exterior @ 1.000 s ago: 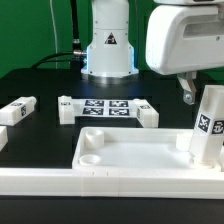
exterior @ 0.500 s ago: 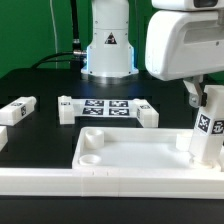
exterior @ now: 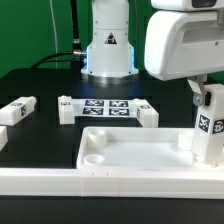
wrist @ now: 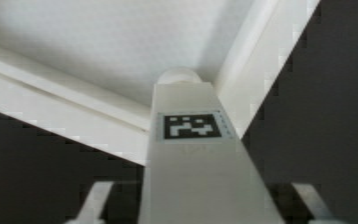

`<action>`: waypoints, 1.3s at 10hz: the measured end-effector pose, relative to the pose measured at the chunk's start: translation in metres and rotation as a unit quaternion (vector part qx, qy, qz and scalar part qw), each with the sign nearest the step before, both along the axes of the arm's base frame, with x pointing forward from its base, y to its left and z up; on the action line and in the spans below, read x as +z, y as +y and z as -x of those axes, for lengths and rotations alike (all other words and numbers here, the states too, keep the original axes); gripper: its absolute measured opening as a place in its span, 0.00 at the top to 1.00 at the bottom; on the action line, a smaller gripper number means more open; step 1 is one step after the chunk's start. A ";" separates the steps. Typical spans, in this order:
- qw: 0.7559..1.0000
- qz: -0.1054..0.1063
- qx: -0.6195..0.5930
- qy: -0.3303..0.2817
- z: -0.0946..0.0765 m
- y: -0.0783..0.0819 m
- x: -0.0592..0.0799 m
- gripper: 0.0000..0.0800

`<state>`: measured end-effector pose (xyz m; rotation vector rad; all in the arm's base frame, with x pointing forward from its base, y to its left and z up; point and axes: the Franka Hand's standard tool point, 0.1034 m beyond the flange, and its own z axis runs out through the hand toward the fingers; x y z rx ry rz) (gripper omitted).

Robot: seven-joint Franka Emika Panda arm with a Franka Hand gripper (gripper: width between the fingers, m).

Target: Assemble desk

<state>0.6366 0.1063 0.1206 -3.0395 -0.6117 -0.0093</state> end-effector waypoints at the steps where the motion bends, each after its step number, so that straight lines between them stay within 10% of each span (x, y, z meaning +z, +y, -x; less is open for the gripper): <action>1: 1.000 -0.001 -0.028 0.001 0.000 0.000 0.000 0.64; 6: 0.967 -0.014 -0.255 0.010 0.001 -0.003 -0.001 0.64; 13: 0.850 -0.021 -0.526 0.021 0.001 -0.005 -0.001 0.64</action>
Offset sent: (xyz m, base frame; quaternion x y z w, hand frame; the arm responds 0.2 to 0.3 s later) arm -0.0142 -0.0088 -0.0018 0.0259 -0.0122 0.2289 0.9730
